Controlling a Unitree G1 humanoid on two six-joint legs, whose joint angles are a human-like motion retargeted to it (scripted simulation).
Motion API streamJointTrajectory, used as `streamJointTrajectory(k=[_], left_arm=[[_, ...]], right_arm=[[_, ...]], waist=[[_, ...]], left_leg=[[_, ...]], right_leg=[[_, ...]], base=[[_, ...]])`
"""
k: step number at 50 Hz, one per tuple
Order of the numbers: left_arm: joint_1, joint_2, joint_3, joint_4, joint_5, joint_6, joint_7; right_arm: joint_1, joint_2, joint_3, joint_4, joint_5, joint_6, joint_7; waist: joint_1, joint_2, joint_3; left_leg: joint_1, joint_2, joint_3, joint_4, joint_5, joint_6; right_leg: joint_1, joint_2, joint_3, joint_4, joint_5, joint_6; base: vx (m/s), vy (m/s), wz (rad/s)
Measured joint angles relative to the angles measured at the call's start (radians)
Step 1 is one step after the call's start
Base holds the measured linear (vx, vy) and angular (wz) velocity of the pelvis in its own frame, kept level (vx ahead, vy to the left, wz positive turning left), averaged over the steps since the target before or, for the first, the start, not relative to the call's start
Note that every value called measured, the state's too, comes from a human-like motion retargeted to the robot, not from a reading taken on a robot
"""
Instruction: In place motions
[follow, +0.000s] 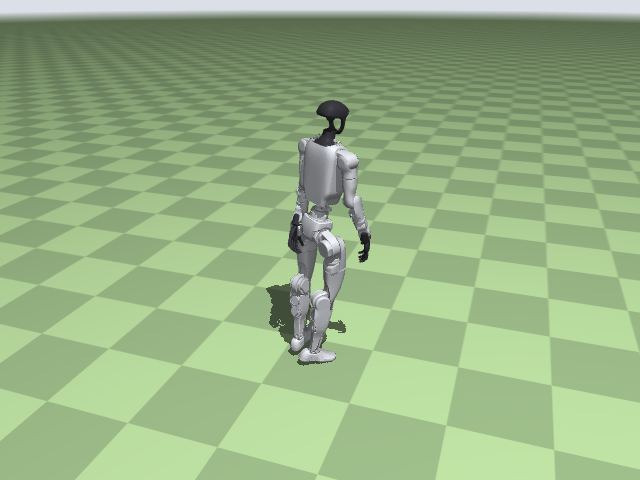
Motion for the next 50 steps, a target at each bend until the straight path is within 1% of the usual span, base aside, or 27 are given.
streamJointTrajectory(k=[2, 3, 5, 7, 10, 13, 15, 16, 18, 20, 22, 23, 24, 25, 27, 30, 35, 38, 42, 50], left_arm=[[0.032, -0.015, 0.057, -0.013, -0.080, -0.029, -0.015], [0.041, -0.019, 0.079, -0.015, -0.111, -0.029, -0.030], [0.037, -0.020, 0.141, -0.009, -0.142, -0.008, -0.053], [0.033, -0.018, 0.164, -0.009, -0.147, 0.006, -0.059], [0.025, -0.004, 0.123, -0.035, -0.132, 0.004, -0.072], [0.008, 0.011, 0.052, -0.071, -0.057, -0.006, -0.081], [-0.008, 0.017, 0.008, -0.093, -0.006, -0.013, -0.072], [-0.013, 0.018, -0.005, -0.102, 0.019, -0.017, -0.063], [-0.015, 0.016, -0.021, -0.117, 0.063, -0.026, -0.046], [-0.002, 0.007, -0.031, -0.125, 0.093, -0.038, -0.043], [0.017, 0.000, -0.037, -0.120, 0.113, -0.043, -0.063], [0.020, 0.002, -0.040, -0.113, 0.124, -0.041, -0.075], [0.019, 0.005, -0.042, -0.111, 0.133, -0.037, -0.082], [0.018, 0.009, -0.043, -0.110, 0.140, -0.031, -0.088], [0.005, 0.025, -0.060, -0.121, 0.156, -0.024, -0.090], [-0.014, 0.050, -0.081, -0.130, 0.182, -0.020, -0.088], [0.001, 0.059, -0.080, -0.124, 0.142, -0.010, -0.088], [-0.003, 0.064, -0.063, -0.130, 0.109, -0.013, -0.112], [-0.009, 0.075, -0.042, -0.133, 0.112, -0.006, -0.125], [0.011, 0.100, -0.056, -0.154, 0.206, -0.001, -0.171]], right_arm=[[-0.017, -0.004, 0.030, -0.026, -0.017, -0.025, -0.015], [-0.017, -0.003, 0.039, -0.030, -0.021, -0.026, -0.026], [-0.015, 0.001, 0.051, -0.016, -0.004, -0.005, -0.053], [0.001, 0.010, 0.037, 0.032, 0.057, 0.019, -0.068], [0.026, 0.019, -0.015, 0.129, 0.163, 0.043, -0.038], [0.047, 0.020, -0.085, 0.232, 0.193, 0.088, 0.022], [0.053, 0.016, -0.119, 0.303, 0.196, 0.106, 0.017], [0.055, 0.010, -0.128, 0.336, 0.194, 0.111, 0.002], [0.062, -0.003, -0.141, 0.389, 0.181, 0.124, -0.027], [0.072, -0.012, -0.155, 0.427, 0.150, 0.141, -0.059], [0.080, -0.020, -0.168, 0.457, 0.111, 0.160, -0.088], [0.083, -0.020, -0.171, 0.463, 0.103, 0.168, -0.099], [0.085, -0.018, -0.171, 0.465, 0.108, 0.171, -0.108], [0.087, -0.015, -0.170, 0.465, 0.120, 0.171, -0.116], [0.086, -0.018, -0.178, 0.460, 0.163, 0.154, -0.113], [0.095, -0.015, -0.190, 0.450, 0.197, 0.143, -0.082], [0.118, -0.008, -0.191, 0.466, 0.171, 0.149, -0.083], [0.108, -0.003, -0.174, 0.451, 0.147, 0.145, -0.077], [0.093, 0.001, -0.145, 0.423, 0.127, 0.134, -0.065], [0.071, 0.000, -0.123, 0.392, 0.155, 0.119, -0.080]], waist=[[-0.054, 0.012, 0.032], [-0.069, 0.020, 0.036], [-0.094, 0.031, 0.030], [-0.107, 0.036, 0.023], [-0.089, 0.023, 0.037], [-0.048, 0.007, 0.039], [-0.005, -0.001, 0.041], [-0.007, -0.002, 0.039], [-0.001, 0.002, 0.028], [0.009, 0.027, -0.001], [-0.025, 0.061, -0.052], [-0.067, 0.077, -0.075], [-0.096, 0.088, -0.083], [-0.117, 0.099, -0.082], [-0.129, 0.110, -0.053], [-0.118, 0.104, -0.029], [-0.083, 0.096, -0.075], [-0.086, 0.100, -0.070], [-0.101, 0.105, -0.061], [-0.074, 0.105, -0.048]], left_leg=[[0.003, 0.003, -0.025, 0.010, -0.001, -0.001], [-0.001, 0.010, -0.032, 0.013, -0.002, -0.005], [-0.026, 0.020, -0.040, 0.025, -0.003, -0.015], [-0.050, 0.025, -0.061, 0.046, 0.000, -0.027], [-0.073, 0.021, -0.089, 0.084, 0.011, -0.046], [-0.106, 0.014, -0.103, 0.135, -0.003, -0.061], [-0.120, 0.022, -0.055, 0.177, -0.009, -0.069], [-0.116, 0.016, -0.050, 0.189, -0.011, -0.065], [-0.096, 0.000, -0.053, 0.171, -0.029, -0.037], [-0.063, -0.009, -0.052, 0.116, -0.049, -0.012], [-0.073, 0.016, -0.063, 0.093, -0.036, -0.034], [-0.080, 0.029, -0.077, 0.084, -0.033, -0.051], [-0.078, 0.035, -0.082, 0.076, -0.033, -0.054], [-0.071, 0.036, -0.081, 0.069, -0.033, -0.050], [-0.044, 0.039, -0.076, 0.054, -0.030, -0.044], [-0.003, 0.039, -0.060, 0.041, -0.032, -0.044], [0.006, 0.041, -0.045, 0.040, -0.036, -0.042], [0.015, 0.047, -0.034, 0.037, -0.034, -0.042], [0.020, 0.057, -0.034, 0.039, -0.031, -0.045], [-0.016, 0.069, -0.051, 0.068, -0.019, -0.054]], right_leg=[[0.014, 0.001, -0.039, 0.006, -0.008, -0.006], [0.019, 0.006, -0.049, 0.004, -0.012, -0.006], [0.013, 0.013, -0.064, 0.004, -0.023, -0.007], [0.010, 0.013, -0.075, 0.006, -0.034, -0.003], [0.021, 0.007, -0.096, -0.001, -0.041, -0.005], [0.021, 0.003, -0.114, -0.021, -0.034, -0.011], [0.016, 0.001, -0.101, -0.032, -0.023, -0.013], [0.017, -0.002, -0.109, -0.035, -0.021, -0.013], [0.016, -0.002, -0.118, -0.039, -0.016, -0.015], [0.010, 0.020, -0.110, -0.038, -0.014, -0.017], [-0.006, 0.037, -0.108, -0.037, -0.015, -0.018], [-0.014, 0.037, -0.129, -0.037, -0.017, -0.017], [-0.015, 0.039, -0.137, -0.036, -0.018, -0.016], [-0.013, 0.042, -0.138, -0.035, -0.018, -0.015], [0.005, 0.052, -0.135, -0.036, -0.016, -0.020], [0.029, 0.056, -0.119, -0.041, -0.012, -0.025], [0.022, 0.061, -0.086, -0.038, -0.007, -0.031], [0.025, 0.071, -0.075, -0.037, -0.006, -0.036], [0.034, 0.080, -0.075, -0.039, -0.006, -0.039], [0.038, 0.085, -0.113, -0.050, -0.001, -0.050]], base=[[-0.08, -0.13, 0.63], [-0.05, -0.15, 0.59], [-0.05, -0.14, 0.52], [-0.02, -0.17, 0.80], [-0.02, -0.16, 0.74], [-0.05, -0.11, 0.40], [-0.03, -0.03, -0.06], [0.00, 0.00, 0.00], [0.03, 0.00, -0.14], [0.16, 0.02, -0.57], [0.20, 0.05, -0.04], [0.14, 0.04, 0.45], [0.07, 0.01, 0.39], [0.00, 0.00, 0.00], [-0.06, 0.01, -0.25], [0.06, 0.00, -0.41], [0.16, -0.04, -0.36], [0.02, -0.02, -0.16], [0.01, -0.01, 0.01], [-0.02, -0.01, 0.18]])
